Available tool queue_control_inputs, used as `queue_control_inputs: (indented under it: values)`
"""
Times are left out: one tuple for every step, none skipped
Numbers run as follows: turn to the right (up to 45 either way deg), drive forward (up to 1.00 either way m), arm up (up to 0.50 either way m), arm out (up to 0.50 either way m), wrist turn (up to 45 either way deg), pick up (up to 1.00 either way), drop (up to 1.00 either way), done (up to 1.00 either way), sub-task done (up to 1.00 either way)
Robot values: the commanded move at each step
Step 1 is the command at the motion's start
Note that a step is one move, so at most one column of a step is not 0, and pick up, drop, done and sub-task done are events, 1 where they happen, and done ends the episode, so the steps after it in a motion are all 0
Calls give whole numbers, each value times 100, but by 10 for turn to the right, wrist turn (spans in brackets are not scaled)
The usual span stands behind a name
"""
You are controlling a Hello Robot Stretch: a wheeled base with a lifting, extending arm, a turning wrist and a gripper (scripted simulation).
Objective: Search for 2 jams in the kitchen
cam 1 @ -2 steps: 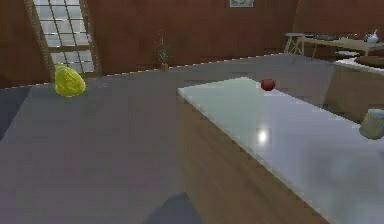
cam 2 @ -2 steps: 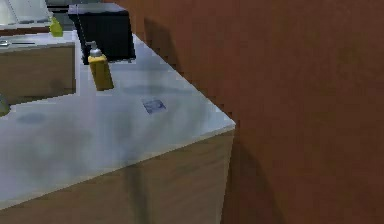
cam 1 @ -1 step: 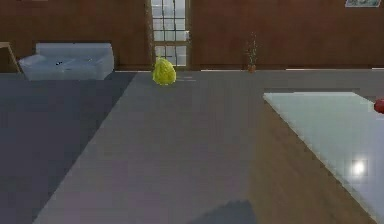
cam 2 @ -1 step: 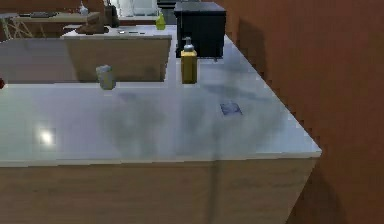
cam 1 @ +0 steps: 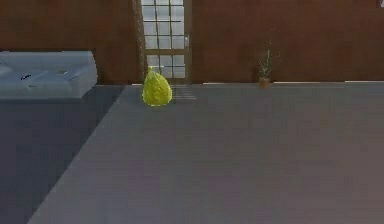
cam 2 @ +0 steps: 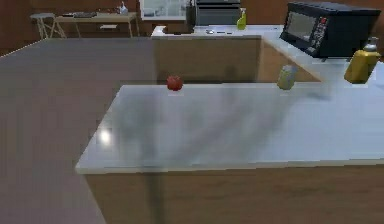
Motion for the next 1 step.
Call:
queue_control_inputs:
  values:
    - [-30, 0, 0, 0, 0, 0, 0, 0, 0]
